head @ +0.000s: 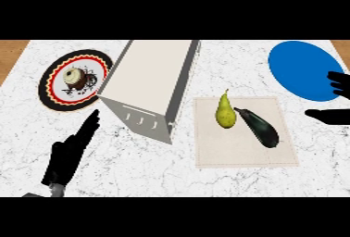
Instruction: Pick the eggplant from the placemat and place it in the tiered shelf
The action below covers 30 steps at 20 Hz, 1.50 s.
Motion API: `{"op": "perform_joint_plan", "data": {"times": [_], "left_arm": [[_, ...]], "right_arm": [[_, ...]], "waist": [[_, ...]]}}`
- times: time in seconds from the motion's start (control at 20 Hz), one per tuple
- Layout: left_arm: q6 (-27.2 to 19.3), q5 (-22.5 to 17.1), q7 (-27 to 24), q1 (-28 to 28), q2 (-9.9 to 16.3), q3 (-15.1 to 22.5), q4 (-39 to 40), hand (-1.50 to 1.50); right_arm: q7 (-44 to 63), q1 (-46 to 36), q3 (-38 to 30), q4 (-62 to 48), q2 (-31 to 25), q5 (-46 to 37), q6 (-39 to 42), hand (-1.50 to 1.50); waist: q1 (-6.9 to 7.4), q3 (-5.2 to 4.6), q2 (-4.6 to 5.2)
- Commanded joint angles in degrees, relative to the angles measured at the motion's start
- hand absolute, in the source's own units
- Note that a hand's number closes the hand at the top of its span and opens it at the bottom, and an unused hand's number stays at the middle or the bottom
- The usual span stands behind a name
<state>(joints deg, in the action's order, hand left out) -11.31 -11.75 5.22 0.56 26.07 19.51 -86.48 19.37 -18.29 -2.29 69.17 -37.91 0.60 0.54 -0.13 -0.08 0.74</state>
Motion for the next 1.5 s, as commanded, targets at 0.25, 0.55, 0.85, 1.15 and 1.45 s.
{"op": "perform_joint_plan", "data": {"times": [0.25, 0.55, 0.85, 1.15, 1.45], "left_arm": [[2.6, 1.6, -6.3, -0.1, -3.5, -1.0, 9.0, 0.0], [3.3, 1.8, -4.8, 0.7, -3.6, -0.5, 7.7, 0.0], [4.5, 1.9, -4.6, 2.5, -3.8, -0.6, 8.8, 0.0], [5.0, 1.3, -3.9, 3.7, -5.6, -2.3, 10.9, 0.0], [7.2, 1.1, -4.7, 3.6, -4.0, -5.0, 10.6, 0.0]], "right_arm": [[1.5, -8.0, 1.8, -2.4, 1.4, 5.6, 15.1, -1.5], [23.5, -14.4, 12.5, 4.8, 2.1, 4.5, 22.2, -1.5], [29.8, -21.5, 25.7, 3.6, -1.8, -11.0, 28.7, -1.5], [35.3, -26.4, 30.7, -1.4, 8.5, -16.6, 29.7, -1.5], [40.3, -28.8, 29.4, -9.8, 17.0, -16.6, 30.0, -1.5]], "waist": [[0.63, 0.04, -0.62], [1.03, -0.17, -0.93], [2.7, -0.15, -0.27], [1.11, 0.04, -0.53], [1.07, 0.05, -0.59]]}}
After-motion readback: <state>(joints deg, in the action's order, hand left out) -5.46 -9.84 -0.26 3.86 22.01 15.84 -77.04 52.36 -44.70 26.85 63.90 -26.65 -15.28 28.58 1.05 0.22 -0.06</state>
